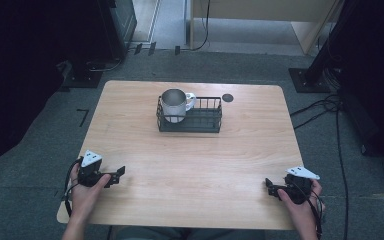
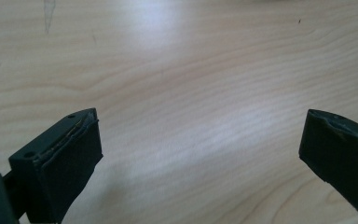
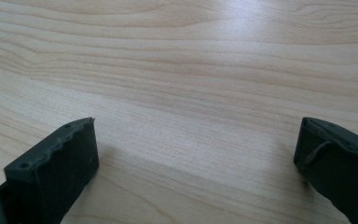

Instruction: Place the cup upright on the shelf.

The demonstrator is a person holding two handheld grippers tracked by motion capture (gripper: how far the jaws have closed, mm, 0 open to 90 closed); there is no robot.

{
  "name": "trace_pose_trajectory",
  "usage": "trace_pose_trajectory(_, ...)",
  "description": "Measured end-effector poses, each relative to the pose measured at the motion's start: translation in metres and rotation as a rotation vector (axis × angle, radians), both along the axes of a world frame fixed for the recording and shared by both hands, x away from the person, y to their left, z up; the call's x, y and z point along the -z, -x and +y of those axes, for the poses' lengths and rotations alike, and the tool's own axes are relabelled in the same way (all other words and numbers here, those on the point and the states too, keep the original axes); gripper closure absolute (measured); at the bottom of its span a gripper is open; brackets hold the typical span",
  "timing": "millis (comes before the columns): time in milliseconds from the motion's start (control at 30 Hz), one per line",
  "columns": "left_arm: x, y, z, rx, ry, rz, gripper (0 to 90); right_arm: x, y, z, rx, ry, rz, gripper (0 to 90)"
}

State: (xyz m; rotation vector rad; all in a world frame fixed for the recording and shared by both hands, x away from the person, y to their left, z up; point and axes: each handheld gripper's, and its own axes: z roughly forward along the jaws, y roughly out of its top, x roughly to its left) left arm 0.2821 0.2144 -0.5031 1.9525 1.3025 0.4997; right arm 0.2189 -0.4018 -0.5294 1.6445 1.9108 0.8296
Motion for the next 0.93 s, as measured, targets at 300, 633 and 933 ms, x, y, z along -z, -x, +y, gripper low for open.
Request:
trace_pose_trajectory(300, 0.013, 0.016, 0.007, -0.033, -0.045, 0.017, 0.0, 0.000, 0.000, 0.000, 0.000, 0.000, 0.000, 0.0)
trace_pose_trajectory(633, 0.016, 0.013, -0.009, -0.027, -0.120, 0.043, 0.0, 0.000, 0.000, 0.000, 0.000, -0.001, 0.001, 0.0)
trace_pose_trajectory(933, 0.016, 0.013, -0.013, -0.067, -0.119, 0.046, 0.0, 0.000, 0.000, 0.000, 0.001, -0.001, 0.000, 0.0)
